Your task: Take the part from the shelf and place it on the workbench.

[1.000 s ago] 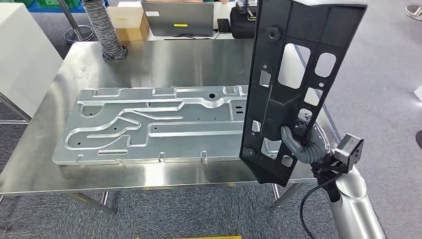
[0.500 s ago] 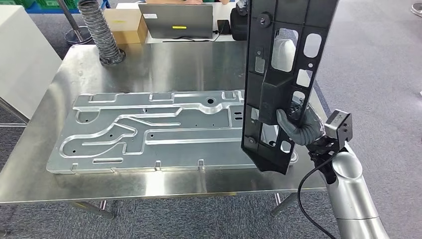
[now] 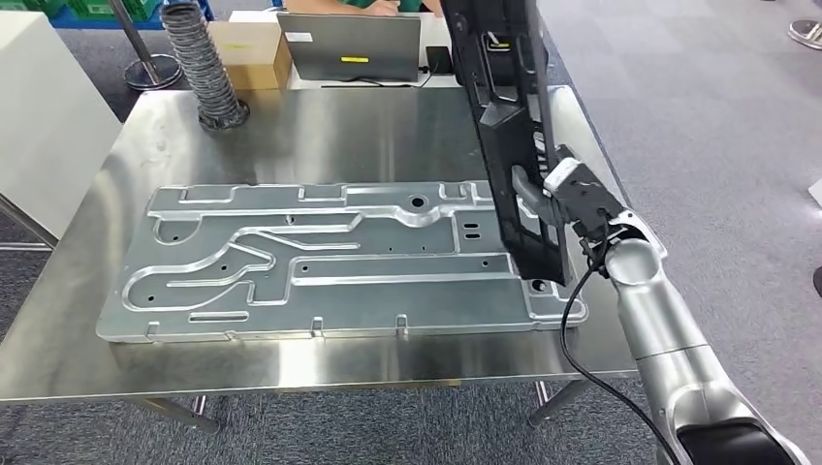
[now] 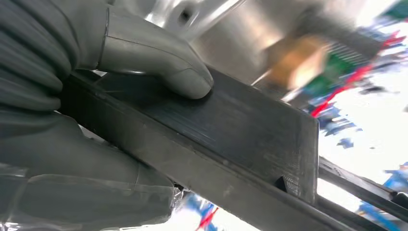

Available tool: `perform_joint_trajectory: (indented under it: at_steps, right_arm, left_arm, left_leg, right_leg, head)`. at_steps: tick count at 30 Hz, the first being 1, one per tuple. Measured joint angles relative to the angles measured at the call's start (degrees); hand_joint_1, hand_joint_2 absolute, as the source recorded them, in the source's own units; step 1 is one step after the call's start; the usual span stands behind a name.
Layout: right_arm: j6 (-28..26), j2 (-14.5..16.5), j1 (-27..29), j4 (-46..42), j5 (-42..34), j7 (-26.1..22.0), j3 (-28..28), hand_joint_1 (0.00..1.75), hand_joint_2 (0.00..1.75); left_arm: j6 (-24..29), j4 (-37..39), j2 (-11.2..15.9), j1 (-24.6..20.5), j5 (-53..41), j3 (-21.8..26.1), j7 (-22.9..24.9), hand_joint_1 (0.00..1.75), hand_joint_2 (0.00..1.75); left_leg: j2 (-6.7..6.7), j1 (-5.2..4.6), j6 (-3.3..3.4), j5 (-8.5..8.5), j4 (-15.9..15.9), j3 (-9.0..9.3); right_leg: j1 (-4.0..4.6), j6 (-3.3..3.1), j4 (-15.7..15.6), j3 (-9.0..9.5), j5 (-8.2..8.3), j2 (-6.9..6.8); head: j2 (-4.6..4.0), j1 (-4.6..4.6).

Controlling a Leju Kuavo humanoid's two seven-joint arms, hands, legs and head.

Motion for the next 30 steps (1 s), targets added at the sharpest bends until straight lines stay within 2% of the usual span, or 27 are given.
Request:
perform_joint_trajectory:
  at_steps: [2, 4, 5, 6, 7, 9, 10, 11, 13, 15, 16, 17, 19, 20, 21, 22, 23, 24, 26, 27, 30]
  right_arm:
    - [-5.3, 0.2, -2.3, 2.8, 7.5, 0.7, 2.6, 1.73, 1.75]
    - [-9.5, 0.5, -4.1, 5.4, 14.0, 1.6, 5.3, 1.73, 1.75]
    - [-11.1, 0.7, -4.6, 6.7, 16.8, 2.1, 6.8, 1.73, 1.75]
    - [-12.2, 0.9, -5.0, 7.8, 19.1, 2.5, 8.2, 1.73, 1.75]
    - [-13.1, 1.2, -5.4, 8.7, 21.1, 2.8, 9.5, 1.73, 1.75]
    - [-14.5, 1.7, -6.6, 10.1, 24.1, 3.2, 11.8, 1.73, 1.75]
    - [-15.1, 1.9, -7.3, 10.6, 24.9, 3.3, 12.7, 1.73, 1.75]
    - [-15.5, 2.2, -8.0, 11.1, 25.4, 3.3, 13.4, 1.73, 1.75]
    - [-15.8, 2.5, -9.0, 12.0, 26.1, 3.3, 14.5, 1.73, 1.75]
    - [-15.9, 2.9, -9.6, 12.6, 27.4, 3.4, 15.6, 1.73, 1.75]
    - [-15.9, 3.1, -10.0, 12.9, 28.3, 3.4, 16.3, 1.73, 1.75]
    - [-16.0, 3.4, -10.5, 13.2, 29.4, 3.4, 17.0, 1.73, 1.75]
    - [-16.4, 3.8, -11.4, 13.9, 31.7, 3.5, 18.7, 1.73, 1.75]
    - [-16.6, 4.0, -11.7, 14.2, 32.9, 3.6, 19.5, 1.73, 1.75]
    - [-17.0, 4.2, -11.8, 14.5, 34.2, 3.7, 20.4, 1.73, 1.75]
    - [-17.2, 4.4, -11.8, 14.8, 35.5, 3.9, 21.3, 1.73, 1.75]
    - [-17.5, 4.6, -11.8, 15.0, 36.5, 4.1, 22.0, 1.73, 1.75]
    - [-17.7, 4.7, -11.9, 15.2, 37.4, 4.2, 22.7, 1.73, 1.75]
    - [-18.1, 5.0, -12.3, 15.5, 38.5, 4.4, 23.7, 1.73, 1.75]
    - [-18.2, 5.1, -12.5, 15.6, 38.8, 4.5, 24.1, 1.73, 1.75]
    - [-18.6, 5.2, -12.9, 15.9, 40.5, 4.8, 25.2, 1.73, 1.75]
  left_arm:
    - [0.3, 0.0, 0.0, -0.1, -0.2, 0.0, -0.4, 0.0, 1.75]
    - [0.4, 0.0, 0.0, -0.1, -0.3, 0.0, -0.7, 0.0, 1.75]
    - [0.4, 0.0, 0.0, -0.1, -0.4, 0.0, -0.8, 0.0, 1.75]
    - [0.5, 0.0, 0.0, -0.1, -0.5, 0.0, -0.8, 0.0, 1.75]
    - [0.5, 0.0, 0.0, -0.1, -0.6, 0.0, -0.8, 0.0, 1.75]
    - [0.5, 0.0, -0.1, -0.1, -0.8, 0.0, -0.9, 0.0, 1.75]
    - [0.5, 0.0, -0.2, -0.2, -0.8, 0.0, -0.9, 0.0, 1.75]
    - [0.5, 0.0, -0.3, -0.2, -0.8, 0.0, -0.9, 0.0, 1.75]
    - [0.5, 0.0, -0.3, -0.2, -0.9, 0.0, -0.9, 0.0, 1.75]
    - [0.5, 0.0, -0.2, -0.2, -0.9, 0.0, -0.9, 0.0, 1.75]
    - [0.5, 0.0, -0.2, -0.2, -0.9, 0.0, -1.0, 0.0, 1.75]
    - [0.5, 0.0, -0.1, -0.2, -0.9, 0.0, -1.1, 0.0, 1.75]
    - [0.5, 0.0, 0.0, -0.2, -1.0, 0.0, -1.2, 0.0, 1.75]
    - [0.5, 0.0, 0.1, -0.2, -1.0, 0.0, -1.2, 0.0, 1.75]
    - [0.5, 0.0, 0.1, -0.2, -1.0, 0.0, -1.2, 0.0, 1.75]
    - [0.4, 0.0, 0.2, -0.2, -1.1, 0.0, -1.2, 0.0, 1.75]
    - [0.4, 0.0, 0.2, -0.2, -1.1, 0.0, -1.2, 0.0, 1.75]
    - [0.4, 0.0, 0.3, -0.2, -1.2, 0.0, -1.2, 0.0, 1.75]
    - [0.3, 0.0, 0.3, -0.2, -1.3, 0.0, -1.2, 0.0, 1.75]
    - [0.3, 0.0, 0.3, -0.2, -1.3, 0.0, -1.2, 0.0, 1.75]
    - [0.2, 0.0, 0.3, -0.3, -1.5, 0.0, -1.3, 0.0, 1.75]
  left_leg:
    - [-0.05, 0.18, 0.53, 0.22, -0.2, 0.02]
    - [-0.1, 0.11, 0.77, 0.2, -0.2, 0.01]
    - [-0.13, 0.06, 0.81, 0.18, -0.2, 0.02]
    - [-0.18, 0.02, 0.83, 0.15, -0.2, 0.05]
    - [-0.24, -0.04, 0.81, 0.11, -0.1, 0.11]
    - [-0.36, -0.17, 0.74, 0.0, -0.1, 0.26]
    - [-0.41, -0.3, 0.63, -0.04, -0.1, 0.24]
    - [-0.45, -0.35, 0.45, -0.05, -0.1, 0.16]
    - [-0.52, -0.33, -0.05, -0.03, -0.2, 0.03]
    - [-0.49, -0.34, -0.63, -0.33, -0.1, 0.04]
    - [-0.44, -0.37, -0.98, -1.01, 0.8, -0.32]
    - [-0.39, -0.35, -1.34, -2.22, 2.8, -1.22]
    - [-0.32, -0.07, -2.01, -5.42, 9.8, -4.57]
    - [-0.3, 0.07, -2.26, -6.46, 13.2, -6.3]
    - [-0.26, 0.2, -2.47, -6.52, 14.9, -7.36]
    - [-0.2, 0.34, -2.64, -5.51, 14.5, -7.4]
    - [-0.11, 0.49, -2.76, -3.57, 11.9, -6.32]
    - [0.02, 0.66, -2.86, -1.44, 7.9, -4.62]
    - [0.12, 0.75, -2.56, 0.85, 1.6, -1.73]
    - [0.1, 0.69, -2.21, 0.99, 0.3, -1.19]
    - [-0.02, 0.56, -0.94, 0.89, 0.1, -1.12]
  right_leg:
    - [-0.16, 0.51, 4.0, -1.8, -2.35, -0.13]
    - [-0.24, 0.83, 11.4, -5.4, -5.63, -0.21]
    - [-0.25, 0.86, 14.4, -6.97, -6.41, -0.21]
    - [-0.24, 0.79, 15.5, -7.73, -6.18, -0.21]
    - [-0.22, 0.61, 14.4, -7.44, -4.88, -0.21]
    - [-0.02, -0.15, 7.3, -4.44, -0.82, -0.2]
    - [0.17, -0.57, 3.6, -2.83, 0.63, -0.21]
    - [0.4, -0.89, 1.0, -1.73, 1.38, -0.24]
    - [0.73, -1.23, -0.5, -1.08, 1.38, -0.29]
    - [0.44, -1.54, -1.3, -0.64, 1.63, -0.37]
    - [0.23, -1.78, -1.7, -0.35, 1.79, -0.44]
    - [0.02, -1.98, -2.1, -0.09, 1.94, -0.5]
    - [0.03, -2.27, -2.2, 0.12, 1.91, -0.55]
    - [0.03, -2.29, -2.2, 0.18, 1.83, -0.53]
    - [0.02, -2.26, -2.2, 0.27, 1.73, -0.51]
    - [-0.02, -2.16, -2.1, 0.39, 1.6, -0.48]
    - [-0.08, -1.99, -1.9, 0.54, 1.39, -0.46]
    - [-0.12, -1.75, -1.7, 0.65, 1.13, -0.44]
    - [0.02, -1.16, -1.0, 0.49, 0.61, -0.38]
    - [0.14, -0.89, -0.8, 0.34, 0.48, -0.35]
    - [0.09, -0.21, -0.6, 0.22, 0.22, -0.35]
  head:
    - [0.0, -0.01]
    - [0.0, 0.0]
    - [0.0, 0.01]
    - [0.0, 0.01]
    - [0.0, 0.01]
    - [0.0, 0.01]
    - [0.0, 0.01]
    - [0.0, 0.01]
    - [0.0, 0.0]
    - [0.0, 0.0]
    - [0.0, 0.0]
    - [0.0, -0.01]
    - [0.0, -0.01]
    - [0.0, -0.01]
    - [0.0, -0.01]
    - [0.0, -0.01]
    - [0.0, -0.01]
    - [0.0, -0.01]
    - [0.0, -0.01]
    - [0.0, -0.01]
    - [0.0, 0.01]
